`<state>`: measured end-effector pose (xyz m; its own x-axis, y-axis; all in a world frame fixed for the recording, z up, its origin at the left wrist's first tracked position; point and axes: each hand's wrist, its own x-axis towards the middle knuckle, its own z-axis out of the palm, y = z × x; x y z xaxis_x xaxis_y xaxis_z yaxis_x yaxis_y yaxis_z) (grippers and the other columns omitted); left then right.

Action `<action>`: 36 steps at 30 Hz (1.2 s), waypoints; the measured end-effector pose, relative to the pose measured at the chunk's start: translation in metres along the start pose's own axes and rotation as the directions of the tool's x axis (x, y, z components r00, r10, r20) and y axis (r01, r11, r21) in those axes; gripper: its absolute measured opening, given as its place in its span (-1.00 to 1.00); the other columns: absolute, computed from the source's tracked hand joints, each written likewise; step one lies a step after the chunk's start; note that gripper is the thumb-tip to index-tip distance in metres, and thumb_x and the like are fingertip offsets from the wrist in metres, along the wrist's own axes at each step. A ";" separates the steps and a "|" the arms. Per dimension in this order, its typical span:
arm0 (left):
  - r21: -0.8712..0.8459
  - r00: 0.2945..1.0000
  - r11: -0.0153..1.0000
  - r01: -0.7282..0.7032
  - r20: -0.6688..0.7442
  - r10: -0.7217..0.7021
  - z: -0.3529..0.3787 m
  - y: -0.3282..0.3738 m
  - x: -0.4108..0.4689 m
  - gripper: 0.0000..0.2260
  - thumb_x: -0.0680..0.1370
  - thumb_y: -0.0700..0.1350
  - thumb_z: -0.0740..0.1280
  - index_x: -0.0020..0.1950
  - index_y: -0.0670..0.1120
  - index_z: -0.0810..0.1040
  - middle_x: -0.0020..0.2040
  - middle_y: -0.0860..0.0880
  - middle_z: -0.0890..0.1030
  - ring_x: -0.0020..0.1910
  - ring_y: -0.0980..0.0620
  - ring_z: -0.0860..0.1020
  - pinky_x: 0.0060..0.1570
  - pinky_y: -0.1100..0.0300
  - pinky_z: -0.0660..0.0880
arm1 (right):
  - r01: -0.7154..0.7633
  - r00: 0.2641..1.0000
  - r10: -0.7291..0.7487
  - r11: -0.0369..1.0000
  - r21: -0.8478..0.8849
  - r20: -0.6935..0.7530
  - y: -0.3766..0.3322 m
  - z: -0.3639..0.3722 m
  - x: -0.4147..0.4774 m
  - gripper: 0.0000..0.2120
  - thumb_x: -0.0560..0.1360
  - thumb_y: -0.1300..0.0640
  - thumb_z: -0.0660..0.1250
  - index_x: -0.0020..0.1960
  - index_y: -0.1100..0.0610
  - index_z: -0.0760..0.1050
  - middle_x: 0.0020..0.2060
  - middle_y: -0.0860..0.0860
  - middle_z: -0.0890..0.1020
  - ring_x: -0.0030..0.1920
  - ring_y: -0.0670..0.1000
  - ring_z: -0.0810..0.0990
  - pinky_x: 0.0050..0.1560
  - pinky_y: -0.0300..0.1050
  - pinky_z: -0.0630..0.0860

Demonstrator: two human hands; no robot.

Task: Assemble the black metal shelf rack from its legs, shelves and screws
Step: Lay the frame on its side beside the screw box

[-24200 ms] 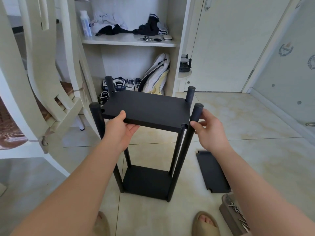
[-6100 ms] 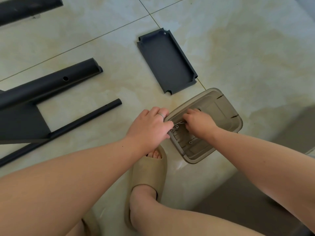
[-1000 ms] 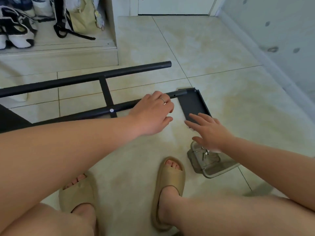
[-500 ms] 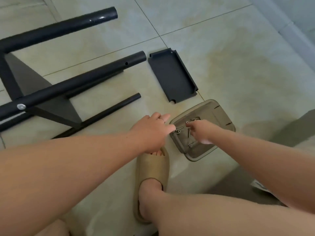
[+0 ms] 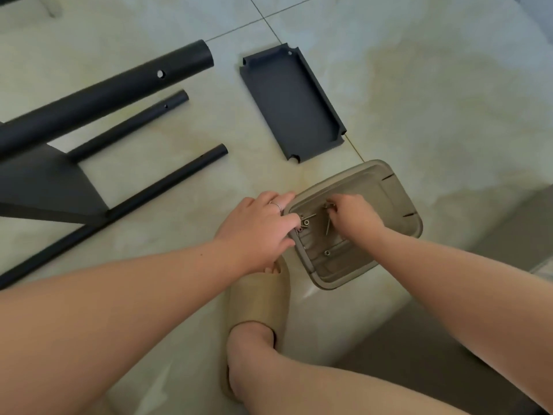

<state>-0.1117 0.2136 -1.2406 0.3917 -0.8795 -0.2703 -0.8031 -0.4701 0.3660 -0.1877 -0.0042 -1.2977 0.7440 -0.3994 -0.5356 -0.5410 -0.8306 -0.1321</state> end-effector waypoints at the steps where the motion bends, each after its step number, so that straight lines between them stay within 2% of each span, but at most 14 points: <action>1: 0.002 1.000 1.000 0.002 -0.001 -0.002 0.001 -0.001 -0.001 -0.72 0.63 0.12 0.22 0.30 0.09 0.51 0.61 -0.06 0.17 0.53 -0.12 0.17 0.35 -0.07 0.29 | -0.001 1.000 0.002 1.000 -0.016 0.009 0.000 0.003 0.002 -0.74 0.66 0.13 0.19 0.26 0.13 0.56 0.11 0.13 0.61 0.04 0.18 0.61 0.04 0.10 0.61; 9: -0.022 1.000 1.000 0.013 0.004 -0.013 0.005 0.000 -0.005 -0.73 0.62 0.11 0.25 0.30 0.10 0.51 0.61 -0.05 0.18 0.52 -0.14 0.19 0.32 -0.08 0.31 | 0.085 0.995 -0.090 0.992 -0.089 -0.045 -0.001 0.009 0.008 -0.81 0.63 0.07 0.30 0.11 0.19 0.54 0.03 0.11 0.56 0.05 0.21 0.59 0.03 0.16 0.59; 14: -0.022 0.998 0.999 0.038 0.051 -0.037 0.004 0.001 -0.007 -0.70 0.62 0.12 0.25 0.33 0.13 0.47 0.63 -0.04 0.10 0.53 -0.15 0.16 0.33 -0.09 0.30 | 0.097 0.992 -0.104 0.991 -0.095 -0.068 -0.006 0.012 0.007 -0.81 0.64 0.09 0.27 0.09 0.20 0.56 0.03 0.11 0.57 0.05 0.20 0.59 -0.01 0.10 0.58; 18: 0.012 0.988 0.999 0.037 0.153 -0.039 -0.002 0.001 -0.008 -0.63 0.62 0.14 0.26 0.42 0.17 0.37 0.65 -0.01 -0.04 0.57 -0.17 0.08 0.39 -0.15 0.25 | -0.014 0.997 0.017 0.999 0.044 -0.080 -0.014 0.010 0.007 -0.78 0.62 0.03 0.32 0.04 0.20 0.56 -0.03 0.13 0.58 -0.05 0.18 0.60 -0.02 0.14 0.62; 22: 0.018 0.976 0.999 0.043 0.211 -0.046 -0.006 0.001 -0.008 -0.61 0.62 0.12 0.25 0.45 0.19 0.33 0.65 0.01 -0.10 0.58 -0.18 0.04 0.41 -0.16 0.23 | -0.157 0.980 0.182 0.955 0.252 -0.079 -0.027 0.016 0.011 -0.86 0.59 0.12 0.34 0.00 0.20 0.56 -0.10 0.14 0.62 -0.10 0.18 0.63 -0.02 0.17 0.64; 26: -0.005 0.971 0.998 0.059 0.233 -0.057 -0.005 0.001 -0.009 -0.58 0.62 0.11 0.27 0.47 0.21 0.29 0.65 0.02 -0.13 0.59 -0.17 0.03 0.42 -0.17 0.21 | -0.160 0.980 0.184 0.957 0.240 -0.081 -0.030 0.016 0.016 -0.92 0.57 0.18 0.32 -0.08 0.18 0.54 -0.15 0.13 0.61 -0.16 0.17 0.61 -0.07 0.16 0.64; 30: 0.013 0.963 0.998 0.057 0.263 -0.058 -0.008 -0.001 -0.011 -0.49 0.62 0.11 0.27 0.54 0.23 0.17 0.65 0.05 -0.15 0.59 -0.14 0.01 0.43 -0.14 0.20 | -0.108 0.991 0.120 0.979 0.174 -0.057 -0.024 0.005 0.007 -0.94 0.55 0.17 0.32 -0.03 0.17 0.52 -0.13 0.13 0.59 -0.14 0.17 0.61 -0.08 0.15 0.65; 32: -0.013 0.960 0.996 0.089 0.269 -0.082 -0.013 0.000 -0.015 -0.44 0.63 0.11 0.26 0.58 0.23 0.09 0.65 0.07 -0.14 0.60 -0.10 0.01 0.44 -0.12 0.22 | -0.066 0.995 0.079 0.978 0.196 -0.061 -0.021 -0.004 -0.003 -0.95 0.55 0.20 0.31 0.01 0.15 0.52 -0.11 0.11 0.59 -0.13 0.14 0.60 -0.08 0.09 0.64; 34: -0.050 0.956 0.987 0.154 0.258 -0.136 -0.025 0.000 -0.021 -0.43 0.63 0.11 0.25 0.59 0.20 0.08 0.65 0.06 -0.08 0.58 -0.07 0.07 0.43 -0.10 0.26 | -0.011 0.997 0.030 0.968 0.251 -0.071 -0.022 -0.019 -0.018 -0.93 0.56 0.22 0.31 0.01 0.10 0.53 -0.09 0.05 0.60 -0.15 0.05 0.60 -0.13 -0.07 0.59; 36: -0.104 0.943 0.963 0.248 0.254 -0.215 -0.043 -0.002 -0.028 -0.49 0.63 0.13 0.24 0.56 0.14 0.19 0.63 0.02 0.11 0.53 -0.07 0.22 0.39 -0.05 0.32 | 0.043 0.996 -0.011 0.938 0.345 -0.094 -0.029 -0.039 -0.035 -0.93 0.56 0.21 0.37 -0.04 0.05 0.54 -0.12 -0.01 0.63 -0.15 -0.02 0.60 -0.18 -0.21 0.51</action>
<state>-0.1013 0.2364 -1.1952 0.4285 -0.7095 -0.5594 -0.6300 -0.6784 0.3780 -0.1823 0.0182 -1.2425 0.7836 -0.4246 -0.4536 -0.6104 -0.6621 -0.4348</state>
